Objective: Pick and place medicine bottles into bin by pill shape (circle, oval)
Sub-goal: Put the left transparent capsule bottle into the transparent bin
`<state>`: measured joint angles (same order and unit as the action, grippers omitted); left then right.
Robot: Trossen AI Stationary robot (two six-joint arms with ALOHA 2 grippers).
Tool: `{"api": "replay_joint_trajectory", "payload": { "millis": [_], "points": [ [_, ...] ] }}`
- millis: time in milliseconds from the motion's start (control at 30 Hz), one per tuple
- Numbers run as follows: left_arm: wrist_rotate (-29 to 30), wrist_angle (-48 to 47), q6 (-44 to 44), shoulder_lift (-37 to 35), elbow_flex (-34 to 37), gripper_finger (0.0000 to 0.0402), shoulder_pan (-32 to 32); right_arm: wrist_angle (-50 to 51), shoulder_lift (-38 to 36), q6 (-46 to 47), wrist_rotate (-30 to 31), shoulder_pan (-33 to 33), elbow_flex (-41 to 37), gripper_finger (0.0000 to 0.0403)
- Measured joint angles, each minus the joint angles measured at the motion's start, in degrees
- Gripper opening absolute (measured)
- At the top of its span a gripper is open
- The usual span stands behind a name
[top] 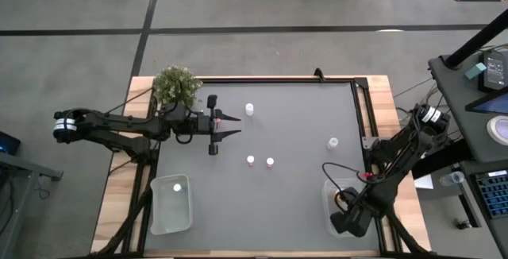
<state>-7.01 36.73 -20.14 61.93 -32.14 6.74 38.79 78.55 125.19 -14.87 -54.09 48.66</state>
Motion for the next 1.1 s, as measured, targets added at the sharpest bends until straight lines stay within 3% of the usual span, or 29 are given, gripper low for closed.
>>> {"api": "replay_joint_trajectory", "payload": {
  "millis": [267, 567, 800, 1100],
  "points": [
    [0.0, 0.1, 0.0, 0.0, 0.0, 0.0134, 0.0, -5.3, -0.4, -0.6, 0.0, 0.0, 0.0, 0.0008],
    [0.0, 0.1, 0.0, 0.0, 0.1, 0.0134, 0.0, -4.3, 3.5, -3.7, -0.1, 0.1, 0.3, 0.0008],
    [0.0, 0.1, 0.0, 0.0, 0.1, 0.0134, 0.0, 0.3, 1.1, -1.7, 9.4, 0.2, -0.2, 0.0008],
    [0.0, 0.0, 0.0, -0.1, 0.1, 0.0134, 0.0, 1.1, -3.1, -7.2, 8.8, 0.2, 0.3, 0.0008]
  ]
}}
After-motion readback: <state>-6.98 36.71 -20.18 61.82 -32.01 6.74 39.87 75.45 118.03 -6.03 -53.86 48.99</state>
